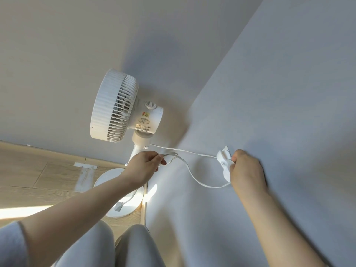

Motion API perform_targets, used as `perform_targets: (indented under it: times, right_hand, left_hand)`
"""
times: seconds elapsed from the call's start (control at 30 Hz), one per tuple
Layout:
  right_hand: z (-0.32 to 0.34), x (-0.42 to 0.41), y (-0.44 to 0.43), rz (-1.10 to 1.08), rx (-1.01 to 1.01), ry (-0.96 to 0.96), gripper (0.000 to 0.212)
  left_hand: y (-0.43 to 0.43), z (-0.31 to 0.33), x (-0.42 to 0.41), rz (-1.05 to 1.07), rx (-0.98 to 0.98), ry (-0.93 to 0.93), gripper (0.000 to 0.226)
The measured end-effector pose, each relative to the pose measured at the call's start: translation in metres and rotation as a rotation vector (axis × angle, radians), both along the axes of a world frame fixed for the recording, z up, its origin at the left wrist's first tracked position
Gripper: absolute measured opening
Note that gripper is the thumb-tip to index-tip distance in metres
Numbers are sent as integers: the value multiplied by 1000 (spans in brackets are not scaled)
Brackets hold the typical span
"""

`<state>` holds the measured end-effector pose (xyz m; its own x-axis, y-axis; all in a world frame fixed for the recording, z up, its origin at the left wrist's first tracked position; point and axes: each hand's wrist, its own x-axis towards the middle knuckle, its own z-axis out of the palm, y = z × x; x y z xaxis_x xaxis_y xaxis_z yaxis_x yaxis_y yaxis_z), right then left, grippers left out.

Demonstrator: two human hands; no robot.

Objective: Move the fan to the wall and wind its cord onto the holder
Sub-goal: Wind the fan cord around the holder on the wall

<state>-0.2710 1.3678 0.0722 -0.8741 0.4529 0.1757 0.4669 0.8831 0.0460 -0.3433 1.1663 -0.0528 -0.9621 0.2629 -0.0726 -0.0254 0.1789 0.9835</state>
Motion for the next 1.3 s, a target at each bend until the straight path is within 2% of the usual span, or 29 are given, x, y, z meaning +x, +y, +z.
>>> perform_targets:
  times: [0.2,0.67,0.83,1.03,1.3]
  right_hand:
    - [-11,32,3,-16,8,135,9]
    - [-47,80,-8,-38,-105,224,27]
    - [-58,83,-9,-28,-190,290,35]
    - [-86,80,-10,-75,-203,394,30]
    - [-106,62,-9,-84,-266,400,35]
  left_hand:
    - [-1,11,12,-52,-20,19,34]
    - [8,21,45,-140,-94,12,31]
    - [8,22,47,-127,-96,0,31]
    - [9,23,47,-134,-102,-9,32]
    - [9,21,46,-115,-105,-18,30]
